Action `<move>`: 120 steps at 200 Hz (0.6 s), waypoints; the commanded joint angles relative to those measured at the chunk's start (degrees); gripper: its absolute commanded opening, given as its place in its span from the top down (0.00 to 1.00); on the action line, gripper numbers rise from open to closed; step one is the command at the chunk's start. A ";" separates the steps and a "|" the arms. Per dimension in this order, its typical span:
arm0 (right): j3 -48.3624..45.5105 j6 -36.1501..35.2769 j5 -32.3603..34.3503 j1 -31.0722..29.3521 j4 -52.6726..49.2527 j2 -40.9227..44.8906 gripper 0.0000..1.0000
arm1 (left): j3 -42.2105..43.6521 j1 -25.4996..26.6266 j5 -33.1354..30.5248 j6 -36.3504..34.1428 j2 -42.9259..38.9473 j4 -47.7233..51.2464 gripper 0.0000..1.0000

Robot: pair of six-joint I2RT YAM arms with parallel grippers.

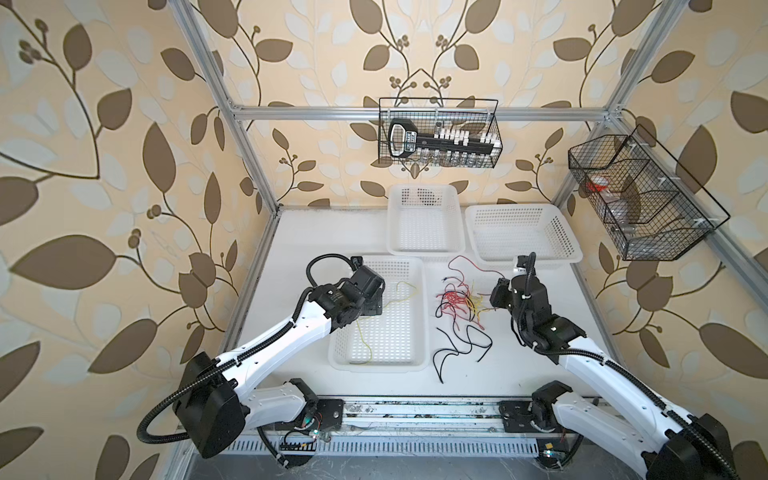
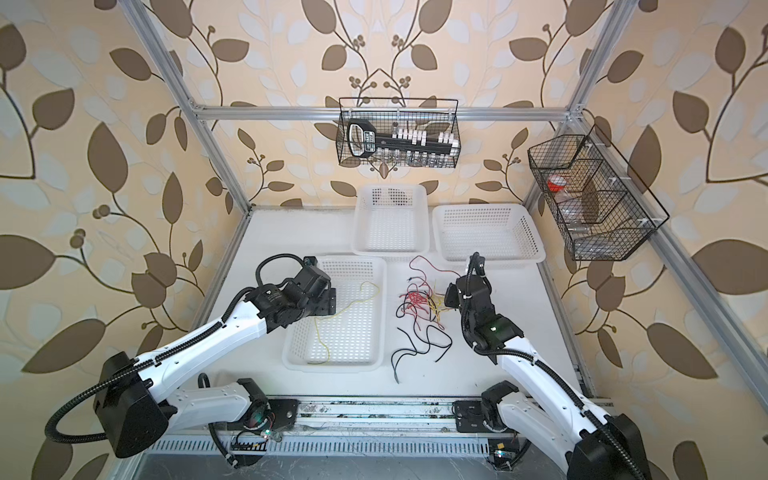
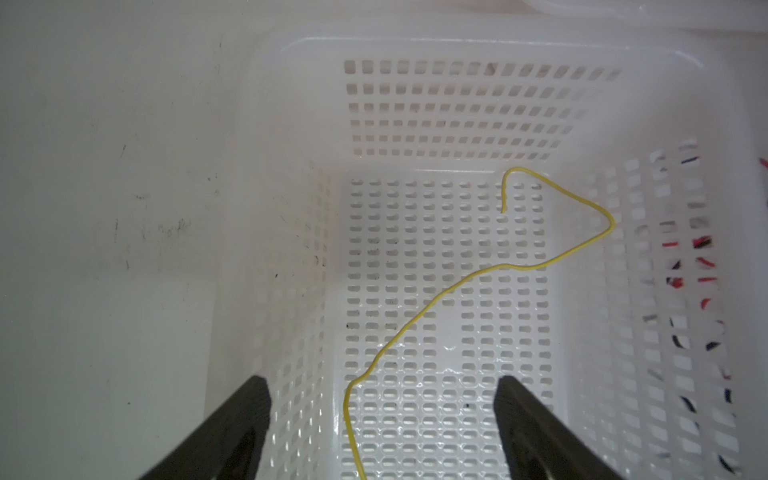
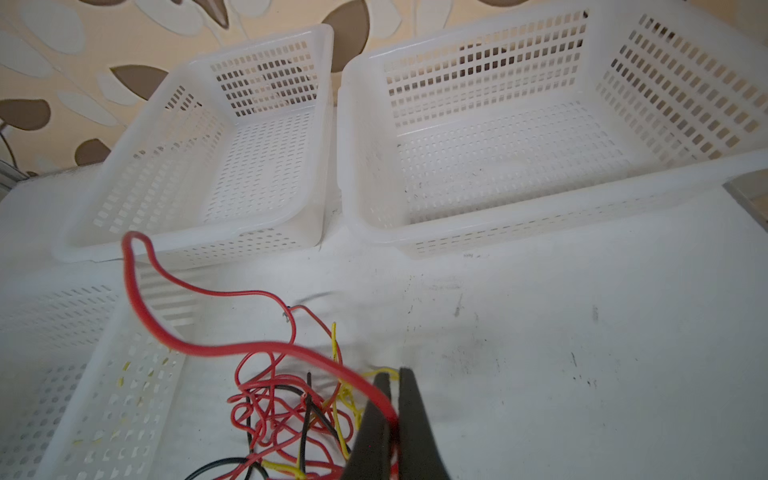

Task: Untangle the cables
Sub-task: 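Lower the yellow wire into the nearest basket and open the left gripper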

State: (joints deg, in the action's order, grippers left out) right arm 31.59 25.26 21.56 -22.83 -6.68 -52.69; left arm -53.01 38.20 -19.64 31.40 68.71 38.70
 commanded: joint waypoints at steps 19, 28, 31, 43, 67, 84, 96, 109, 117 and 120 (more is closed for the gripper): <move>2.94 -1.94 -5.30 -0.33 -0.15 -0.66 1.00 | -5.08 -0.14 2.29 -4.70 -1.53 -4.15 0.01; 2.97 -2.20 -6.16 -0.33 0.02 -0.56 1.00 | -5.71 -0.12 4.76 -6.75 -1.73 -5.69 0.01; 3.04 -2.22 -6.44 -0.34 0.08 -0.57 1.00 | -5.88 0.00 5.62 -7.23 -1.73 -6.26 0.01; 3.06 -2.53 -7.46 -0.30 0.35 -0.32 1.00 | -6.39 -0.04 8.06 -8.86 -1.91 -8.90 0.01; 3.61 -2.51 -7.89 -0.35 0.05 0.39 1.00 | -7.67 0.15 12.60 -11.28 -1.07 -13.29 0.01; 4.55 -2.23 -7.26 -0.29 -0.94 0.72 1.00 | -8.72 0.55 15.04 -12.33 0.37 -15.36 0.01; 5.81 -2.31 -7.44 -0.29 -1.56 0.75 1.00 | -9.74 1.19 16.30 -13.09 1.60 -16.15 0.01; 7.09 -2.83 -8.94 -0.29 -1.65 1.03 1.00 | -10.83 2.08 16.82 -13.80 3.14 -16.83 0.01; 7.96 -2.84 -9.70 -0.31 -1.60 1.16 1.00 | -11.59 2.61 17.28 -14.25 4.11 -17.30 0.01; 8.34 -2.92 -9.92 -0.29 -1.59 1.15 1.00 | -11.87 2.78 17.41 -14.47 4.49 -17.41 0.01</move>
State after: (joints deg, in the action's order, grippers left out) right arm 36.05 23.53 14.15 -22.87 -8.03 -52.88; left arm -61.63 39.42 -5.72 20.21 70.98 25.17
